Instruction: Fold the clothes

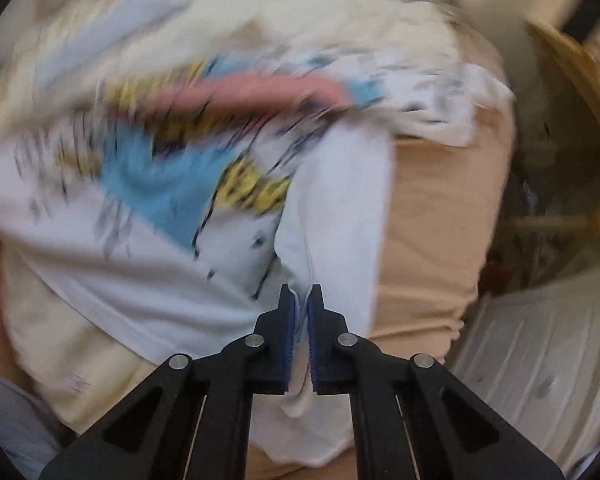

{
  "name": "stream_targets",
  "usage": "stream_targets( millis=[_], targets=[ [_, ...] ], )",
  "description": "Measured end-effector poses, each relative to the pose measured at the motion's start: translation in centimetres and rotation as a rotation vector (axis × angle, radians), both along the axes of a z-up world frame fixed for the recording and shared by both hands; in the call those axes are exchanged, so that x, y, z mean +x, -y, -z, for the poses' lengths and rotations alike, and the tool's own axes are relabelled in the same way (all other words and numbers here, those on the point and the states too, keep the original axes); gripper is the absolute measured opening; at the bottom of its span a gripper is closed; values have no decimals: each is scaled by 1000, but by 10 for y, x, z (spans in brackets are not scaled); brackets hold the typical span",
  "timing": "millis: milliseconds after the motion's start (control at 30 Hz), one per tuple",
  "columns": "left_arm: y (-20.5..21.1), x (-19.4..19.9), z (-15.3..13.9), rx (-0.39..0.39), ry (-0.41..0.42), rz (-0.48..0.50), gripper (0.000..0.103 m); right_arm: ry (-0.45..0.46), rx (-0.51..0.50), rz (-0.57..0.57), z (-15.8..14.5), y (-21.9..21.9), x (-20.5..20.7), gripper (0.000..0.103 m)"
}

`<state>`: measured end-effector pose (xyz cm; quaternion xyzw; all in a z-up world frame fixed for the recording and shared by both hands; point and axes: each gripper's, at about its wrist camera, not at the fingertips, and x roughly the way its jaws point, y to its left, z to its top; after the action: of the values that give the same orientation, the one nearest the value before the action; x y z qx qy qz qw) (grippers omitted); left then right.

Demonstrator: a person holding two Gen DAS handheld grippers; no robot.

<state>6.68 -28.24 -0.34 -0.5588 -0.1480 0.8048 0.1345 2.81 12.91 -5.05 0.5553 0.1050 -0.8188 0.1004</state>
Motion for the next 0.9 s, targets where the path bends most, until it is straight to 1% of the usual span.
stream_targets(
  millis=[67, 100, 200, 267, 300, 333, 400, 433, 467, 500, 567, 600, 667, 733, 767, 800, 833, 900],
  targets=[
    [1, -3, 0, -2, -9, -11, 8, -25, -102, 63, -25, -23, 0, 6],
    [0, -4, 0, -3, -10, -11, 8, -50, -166, 93, -43, -36, 0, 6],
    [-2, -7, -1, -5, -9, -9, 8, -113, -273, 166, -88, -71, 9, 6],
    [-3, -6, -4, 6, -14, -8, 8, -137, -316, 203, -110, -94, 17, 5],
    [-3, -5, -6, 17, -15, -1, 8, -140, -307, 212, -116, -101, 20, 5],
    [-5, -2, -7, 31, -10, 24, 8, -138, -281, 225, -116, -110, 22, 5],
    [-10, 4, -9, 56, 8, 78, 8, -77, -224, 264, -97, -132, 23, 5],
    [-16, 9, -5, 48, 45, 124, 8, -39, -202, 282, -86, -143, 24, 5],
    [-22, 13, 0, 39, 81, 164, 7, 59, -232, 292, -62, -152, 25, 5],
    [-23, 17, 6, 24, 116, 181, 7, 117, -232, 289, -44, -152, 29, 5],
    [-27, 24, 17, -3, 182, 214, 7, 214, -192, 263, -14, -145, 33, 5],
    [-25, 26, 18, -11, 186, 216, 7, 245, -196, 262, -4, -142, 33, 5],
    [-19, 26, 14, 0, 176, 186, 9, 226, -193, 273, -1, -138, 28, 8],
    [-12, 21, 8, 20, 179, 158, 20, 204, -183, 265, -4, -132, 20, 10],
    [-10, 20, 5, 2, 175, 159, 40, 182, -160, 244, -9, -125, 13, 10],
    [-8, 19, 1, -34, 171, 165, 47, 165, -124, 225, -14, -120, 6, 18],
    [-5, 19, -3, -67, 167, 172, 47, 139, -56, 199, -19, -113, -1, 25],
    [6, 20, -14, -108, 159, 182, 47, 86, 78, 148, -30, -101, -16, 25]
  ],
)
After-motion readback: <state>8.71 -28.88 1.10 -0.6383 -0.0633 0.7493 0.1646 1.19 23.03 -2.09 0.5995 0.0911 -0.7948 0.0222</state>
